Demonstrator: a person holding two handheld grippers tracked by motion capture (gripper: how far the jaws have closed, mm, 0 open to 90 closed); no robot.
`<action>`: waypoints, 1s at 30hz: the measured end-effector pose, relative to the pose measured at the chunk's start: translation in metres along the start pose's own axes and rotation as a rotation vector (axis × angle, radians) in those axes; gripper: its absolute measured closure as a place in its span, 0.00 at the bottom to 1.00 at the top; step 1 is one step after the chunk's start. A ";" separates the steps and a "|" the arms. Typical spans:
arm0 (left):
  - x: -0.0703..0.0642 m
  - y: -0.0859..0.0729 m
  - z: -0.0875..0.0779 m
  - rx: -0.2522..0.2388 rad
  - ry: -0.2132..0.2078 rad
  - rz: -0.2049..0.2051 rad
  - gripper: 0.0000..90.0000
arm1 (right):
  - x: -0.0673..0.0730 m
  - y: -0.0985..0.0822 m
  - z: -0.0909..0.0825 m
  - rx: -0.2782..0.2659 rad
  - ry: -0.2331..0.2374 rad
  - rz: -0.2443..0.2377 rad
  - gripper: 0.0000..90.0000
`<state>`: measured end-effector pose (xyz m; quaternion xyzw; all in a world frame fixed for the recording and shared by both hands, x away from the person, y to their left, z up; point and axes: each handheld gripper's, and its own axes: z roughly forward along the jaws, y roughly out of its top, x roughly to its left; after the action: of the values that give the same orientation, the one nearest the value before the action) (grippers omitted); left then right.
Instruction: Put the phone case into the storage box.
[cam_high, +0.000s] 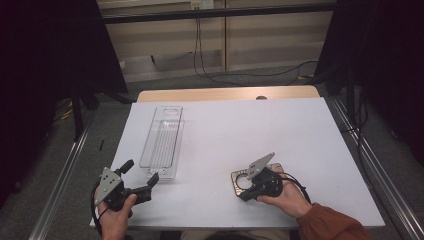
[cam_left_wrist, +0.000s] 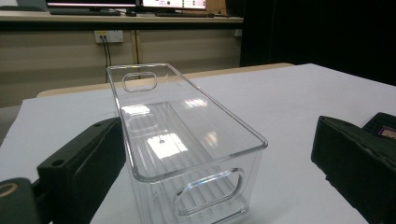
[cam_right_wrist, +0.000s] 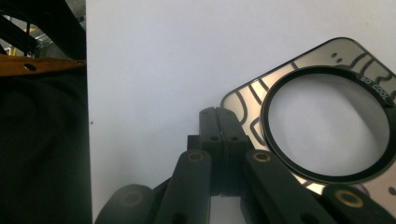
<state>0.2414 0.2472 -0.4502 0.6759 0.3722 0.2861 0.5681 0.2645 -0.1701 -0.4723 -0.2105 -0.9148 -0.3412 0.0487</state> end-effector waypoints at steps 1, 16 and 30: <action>0.000 0.000 0.000 0.000 -0.001 0.001 0.03 | -0.001 0.001 0.001 -0.001 0.001 -0.004 1.00; 0.001 0.000 0.000 0.001 -0.001 -0.001 0.03 | -0.017 0.016 0.008 -0.011 -0.026 0.006 1.00; 0.001 0.000 -0.001 0.001 0.005 0.000 0.03 | -0.033 0.027 0.008 -0.023 -0.049 0.018 1.00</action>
<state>0.2408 0.2487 -0.4503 0.6754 0.3739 0.2878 0.5667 0.3063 -0.1581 -0.4702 -0.2275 -0.9099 -0.3459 0.0271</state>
